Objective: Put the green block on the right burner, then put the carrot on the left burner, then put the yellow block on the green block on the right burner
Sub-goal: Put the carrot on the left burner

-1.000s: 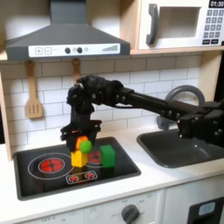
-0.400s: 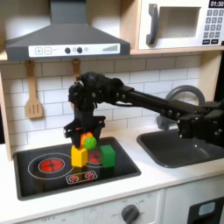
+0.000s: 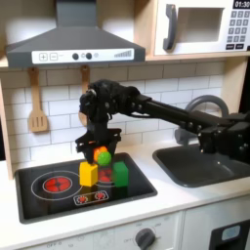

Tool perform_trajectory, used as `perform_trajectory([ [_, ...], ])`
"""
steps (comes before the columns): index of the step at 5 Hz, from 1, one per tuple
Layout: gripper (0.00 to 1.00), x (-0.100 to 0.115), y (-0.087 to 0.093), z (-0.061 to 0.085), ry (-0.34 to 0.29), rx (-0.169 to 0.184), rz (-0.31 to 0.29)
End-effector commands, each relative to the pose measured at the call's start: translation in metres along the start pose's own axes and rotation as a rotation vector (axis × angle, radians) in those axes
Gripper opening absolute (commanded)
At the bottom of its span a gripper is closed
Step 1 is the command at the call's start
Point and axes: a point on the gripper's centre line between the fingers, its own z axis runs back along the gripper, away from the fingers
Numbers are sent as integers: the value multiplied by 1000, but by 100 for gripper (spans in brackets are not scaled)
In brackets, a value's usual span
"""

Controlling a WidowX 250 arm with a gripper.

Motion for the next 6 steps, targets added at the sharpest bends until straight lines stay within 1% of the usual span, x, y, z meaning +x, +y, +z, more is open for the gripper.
perform_trajectory([
  [1, 0, 4, 23, -1, -4, 1, 56],
  [2, 0, 6, 40, 1, -2, 13, 88],
  [3, 0, 10, 50, 3, -5, 14, 116],
  [4, 0, 18, 55, 3, -5, 15, 135],
  [5, 0, 21, 68, -4, 3, 27, 158],
  [6, 0, 25, 84, -18, 22, 40, 184],
])
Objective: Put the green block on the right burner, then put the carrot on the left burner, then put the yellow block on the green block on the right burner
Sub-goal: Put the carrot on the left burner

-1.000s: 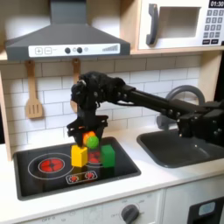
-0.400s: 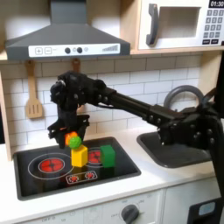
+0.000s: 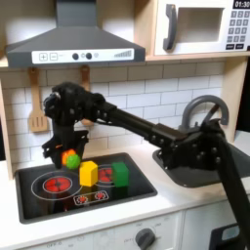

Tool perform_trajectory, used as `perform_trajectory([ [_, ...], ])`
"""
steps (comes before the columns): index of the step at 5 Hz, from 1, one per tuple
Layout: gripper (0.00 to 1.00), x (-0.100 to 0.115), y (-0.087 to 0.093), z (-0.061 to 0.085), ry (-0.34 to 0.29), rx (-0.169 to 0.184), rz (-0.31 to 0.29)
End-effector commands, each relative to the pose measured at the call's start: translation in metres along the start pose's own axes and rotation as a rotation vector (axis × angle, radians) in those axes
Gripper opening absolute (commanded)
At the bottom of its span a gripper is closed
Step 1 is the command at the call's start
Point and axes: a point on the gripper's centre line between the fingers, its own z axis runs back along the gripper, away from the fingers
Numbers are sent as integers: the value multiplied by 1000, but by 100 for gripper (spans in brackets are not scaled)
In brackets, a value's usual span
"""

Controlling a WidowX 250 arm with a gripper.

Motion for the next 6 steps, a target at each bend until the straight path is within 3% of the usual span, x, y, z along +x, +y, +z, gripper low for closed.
perform_trajectory([
  [1, 0, 7, 29, -26, 44, 44, 39],
  [2, 0, 0, 38, -38, 74, 64, 44],
  [3, 0, -2, 43, -35, 70, 79, 41],
  [5, 0, -6, 46, -42, 85, 77, 38],
  [6, 0, -3, 42, -37, 66, 64, 39],
])
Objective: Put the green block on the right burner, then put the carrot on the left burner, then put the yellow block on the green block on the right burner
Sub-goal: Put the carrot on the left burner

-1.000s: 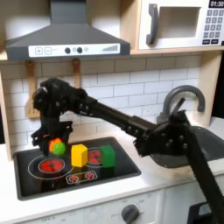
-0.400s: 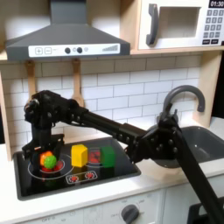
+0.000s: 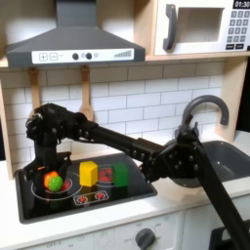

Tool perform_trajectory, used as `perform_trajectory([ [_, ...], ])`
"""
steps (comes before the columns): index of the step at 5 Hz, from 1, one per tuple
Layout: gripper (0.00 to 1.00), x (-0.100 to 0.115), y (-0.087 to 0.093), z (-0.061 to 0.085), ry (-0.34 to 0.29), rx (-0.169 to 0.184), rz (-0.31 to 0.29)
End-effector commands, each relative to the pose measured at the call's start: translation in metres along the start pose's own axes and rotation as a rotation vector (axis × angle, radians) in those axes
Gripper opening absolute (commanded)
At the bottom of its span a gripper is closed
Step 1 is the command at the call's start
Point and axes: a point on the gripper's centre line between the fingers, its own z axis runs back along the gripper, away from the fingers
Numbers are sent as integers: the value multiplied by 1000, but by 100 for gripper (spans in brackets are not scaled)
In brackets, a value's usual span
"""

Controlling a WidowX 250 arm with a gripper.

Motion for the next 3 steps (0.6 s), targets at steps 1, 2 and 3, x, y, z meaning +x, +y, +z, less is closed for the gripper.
perform_trajectory([
  [1, 100, 1, 3, 4, -21, -14, 61],
  [2, 100, 3, 1, 3, -28, 7, 56],
  [3, 100, 5, 2, 5, -35, -20, 83],
])
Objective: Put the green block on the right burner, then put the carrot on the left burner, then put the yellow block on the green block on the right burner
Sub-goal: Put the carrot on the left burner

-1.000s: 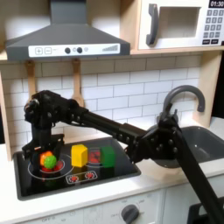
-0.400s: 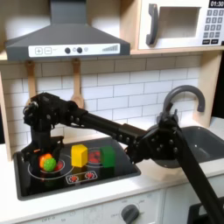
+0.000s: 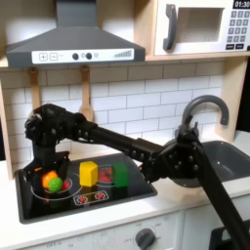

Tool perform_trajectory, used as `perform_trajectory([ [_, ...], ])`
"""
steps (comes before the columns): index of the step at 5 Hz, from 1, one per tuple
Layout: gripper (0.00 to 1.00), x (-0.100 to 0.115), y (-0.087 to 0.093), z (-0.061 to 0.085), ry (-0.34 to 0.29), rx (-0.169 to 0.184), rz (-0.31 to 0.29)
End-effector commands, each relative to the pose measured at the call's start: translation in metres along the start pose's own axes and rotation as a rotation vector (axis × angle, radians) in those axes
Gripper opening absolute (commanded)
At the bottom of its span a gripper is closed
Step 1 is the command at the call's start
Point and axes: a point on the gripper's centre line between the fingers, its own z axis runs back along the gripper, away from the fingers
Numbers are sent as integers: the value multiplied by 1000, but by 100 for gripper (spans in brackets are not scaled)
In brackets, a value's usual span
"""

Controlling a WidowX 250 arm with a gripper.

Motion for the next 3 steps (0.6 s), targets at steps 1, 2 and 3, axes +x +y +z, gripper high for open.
perform_trajectory([
  [1, 100, 4, 0, 7, -8, -22, 35],
  [2, 100, 4, 6, 23, -9, -28, 61],
  [3, 100, 11, 3, 41, -35, -60, 72],
])
